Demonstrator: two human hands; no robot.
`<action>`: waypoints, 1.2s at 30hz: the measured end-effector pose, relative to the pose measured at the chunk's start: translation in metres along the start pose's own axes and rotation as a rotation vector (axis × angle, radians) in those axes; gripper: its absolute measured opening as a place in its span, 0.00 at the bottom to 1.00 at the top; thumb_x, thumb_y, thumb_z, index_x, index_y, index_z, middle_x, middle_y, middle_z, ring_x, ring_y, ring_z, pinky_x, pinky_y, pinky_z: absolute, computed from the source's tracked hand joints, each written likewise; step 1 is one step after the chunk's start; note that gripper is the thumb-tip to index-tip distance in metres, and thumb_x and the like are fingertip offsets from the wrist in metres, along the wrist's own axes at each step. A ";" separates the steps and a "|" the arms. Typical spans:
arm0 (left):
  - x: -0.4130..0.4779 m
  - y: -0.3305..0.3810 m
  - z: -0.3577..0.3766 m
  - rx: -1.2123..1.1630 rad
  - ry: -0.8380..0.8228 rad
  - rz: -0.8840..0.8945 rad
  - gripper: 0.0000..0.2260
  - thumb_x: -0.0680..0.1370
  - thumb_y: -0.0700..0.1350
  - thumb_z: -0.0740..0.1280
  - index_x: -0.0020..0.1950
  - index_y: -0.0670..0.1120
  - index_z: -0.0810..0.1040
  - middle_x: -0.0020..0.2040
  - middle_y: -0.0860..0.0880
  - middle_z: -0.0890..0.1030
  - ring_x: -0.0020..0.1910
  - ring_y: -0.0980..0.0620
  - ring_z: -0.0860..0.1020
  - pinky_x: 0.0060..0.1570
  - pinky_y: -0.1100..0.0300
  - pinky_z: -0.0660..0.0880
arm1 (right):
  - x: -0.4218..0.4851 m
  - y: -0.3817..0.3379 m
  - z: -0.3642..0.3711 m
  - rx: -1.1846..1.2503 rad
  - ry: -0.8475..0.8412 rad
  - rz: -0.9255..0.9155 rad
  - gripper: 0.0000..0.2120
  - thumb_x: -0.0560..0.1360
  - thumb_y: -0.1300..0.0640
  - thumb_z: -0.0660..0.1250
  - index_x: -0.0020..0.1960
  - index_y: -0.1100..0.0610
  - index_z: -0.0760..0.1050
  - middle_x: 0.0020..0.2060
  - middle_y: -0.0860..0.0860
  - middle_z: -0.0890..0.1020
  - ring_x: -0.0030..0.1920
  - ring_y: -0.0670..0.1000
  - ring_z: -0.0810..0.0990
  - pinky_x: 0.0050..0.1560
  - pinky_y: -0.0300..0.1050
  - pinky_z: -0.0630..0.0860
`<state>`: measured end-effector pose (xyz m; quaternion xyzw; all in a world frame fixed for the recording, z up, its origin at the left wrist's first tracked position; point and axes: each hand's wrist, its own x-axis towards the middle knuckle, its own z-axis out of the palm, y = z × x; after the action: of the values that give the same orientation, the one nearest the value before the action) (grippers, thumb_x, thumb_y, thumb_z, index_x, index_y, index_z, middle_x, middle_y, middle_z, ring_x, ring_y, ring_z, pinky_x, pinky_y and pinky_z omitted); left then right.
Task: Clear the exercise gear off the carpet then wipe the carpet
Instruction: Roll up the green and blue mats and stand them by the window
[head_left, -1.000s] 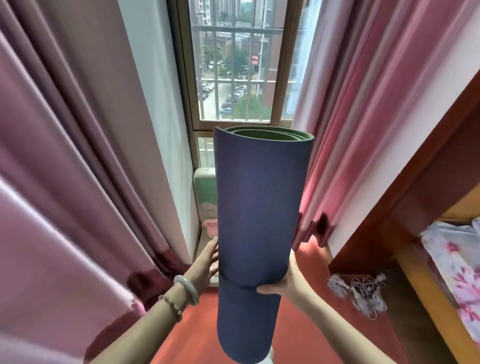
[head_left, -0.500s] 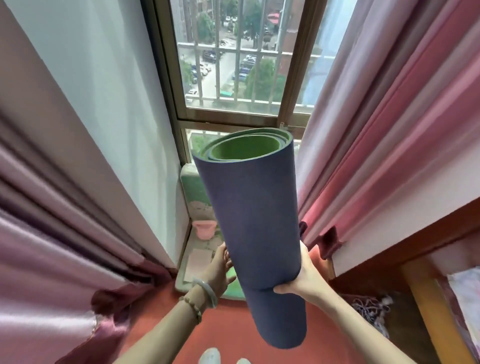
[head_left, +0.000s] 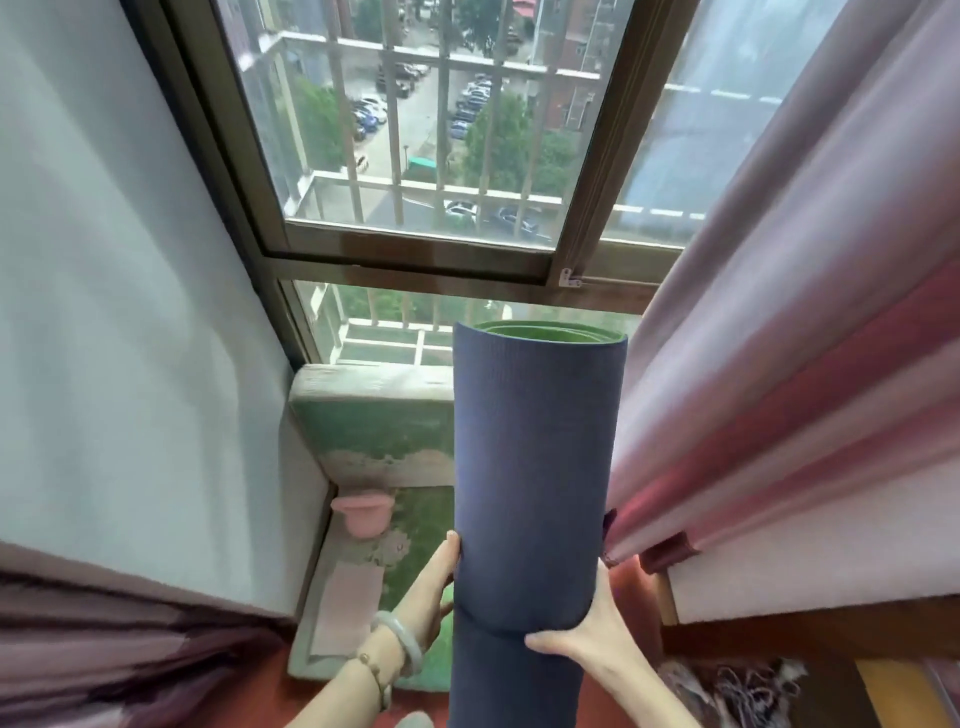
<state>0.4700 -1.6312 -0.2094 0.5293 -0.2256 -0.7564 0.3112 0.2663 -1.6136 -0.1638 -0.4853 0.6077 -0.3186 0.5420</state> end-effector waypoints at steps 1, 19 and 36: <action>0.018 -0.008 -0.003 0.006 0.005 0.008 0.27 0.68 0.72 0.61 0.62 0.60 0.72 0.60 0.64 0.76 0.60 0.65 0.71 0.61 0.60 0.68 | 0.013 0.017 0.001 0.003 -0.001 0.002 0.46 0.47 0.66 0.77 0.60 0.48 0.63 0.58 0.45 0.72 0.52 0.27 0.74 0.46 0.23 0.71; 0.238 -0.248 -0.088 0.053 0.392 -0.233 0.46 0.52 0.69 0.74 0.63 0.49 0.64 0.58 0.46 0.77 0.54 0.50 0.78 0.60 0.51 0.73 | 0.165 0.351 0.059 0.102 -0.176 0.481 0.48 0.47 0.50 0.80 0.64 0.53 0.66 0.59 0.48 0.78 0.54 0.43 0.80 0.50 0.38 0.78; 0.371 -0.325 -0.129 0.033 0.318 -0.280 0.52 0.50 0.76 0.68 0.66 0.50 0.65 0.60 0.51 0.76 0.53 0.53 0.79 0.61 0.50 0.73 | 0.237 0.468 0.085 -0.044 0.015 0.501 0.48 0.47 0.41 0.82 0.64 0.48 0.69 0.58 0.46 0.80 0.56 0.48 0.81 0.57 0.53 0.78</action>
<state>0.4245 -1.6665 -0.7157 0.6731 -0.1103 -0.6955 0.2261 0.2486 -1.6712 -0.6919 -0.3288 0.7199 -0.1644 0.5888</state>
